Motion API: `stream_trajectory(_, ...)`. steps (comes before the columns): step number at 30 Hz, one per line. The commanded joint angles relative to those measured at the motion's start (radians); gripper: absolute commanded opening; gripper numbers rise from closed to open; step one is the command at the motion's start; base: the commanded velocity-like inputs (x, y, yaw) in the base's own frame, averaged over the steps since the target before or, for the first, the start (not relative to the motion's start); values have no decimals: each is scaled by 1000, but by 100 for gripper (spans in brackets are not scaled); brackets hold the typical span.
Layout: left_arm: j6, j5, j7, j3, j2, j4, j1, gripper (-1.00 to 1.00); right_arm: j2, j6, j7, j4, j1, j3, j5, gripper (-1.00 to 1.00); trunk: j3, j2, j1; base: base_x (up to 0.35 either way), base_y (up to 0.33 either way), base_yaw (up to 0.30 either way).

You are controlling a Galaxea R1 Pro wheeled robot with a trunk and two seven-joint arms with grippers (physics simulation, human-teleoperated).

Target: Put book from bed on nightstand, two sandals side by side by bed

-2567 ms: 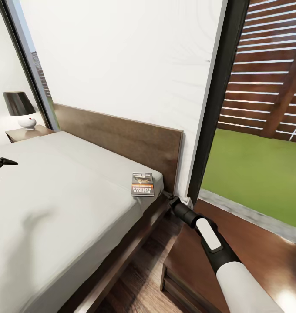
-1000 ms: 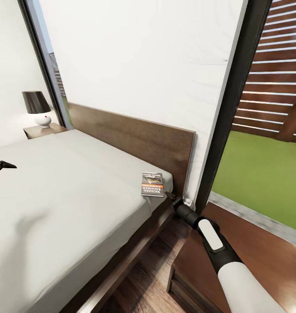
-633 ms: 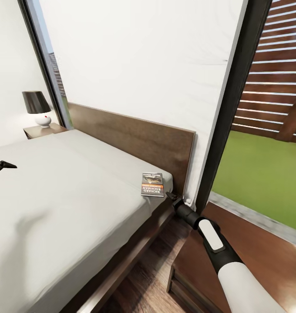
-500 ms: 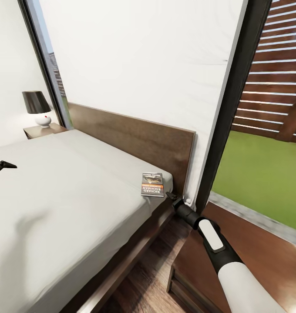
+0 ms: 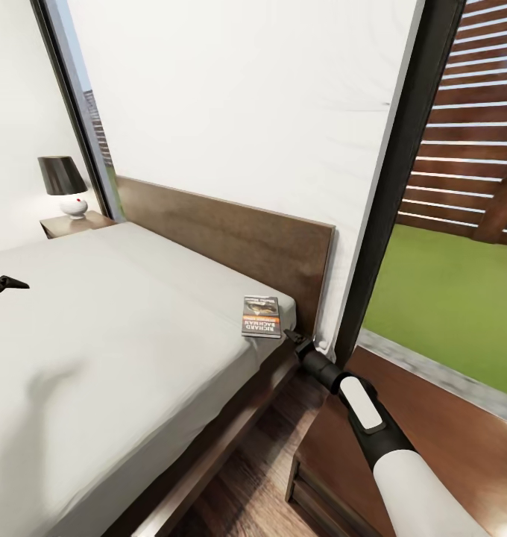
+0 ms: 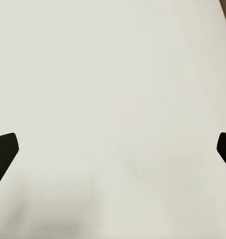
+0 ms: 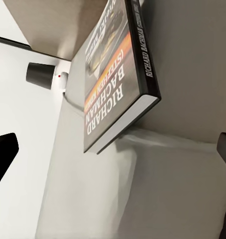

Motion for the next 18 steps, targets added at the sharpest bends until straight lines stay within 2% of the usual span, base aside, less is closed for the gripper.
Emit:
stream_trajectory(1,0,-4,-9,-8,1,0,-1,100,1,7,0,0,-1,-3,-6,100,-1,0,0,0,0,0)
stream_trajectory(18,0,-4,-9,-8,1,0,-1,100,1,7,-26,1,-1,-3,-6,100,-1,0,0,0,0,0)
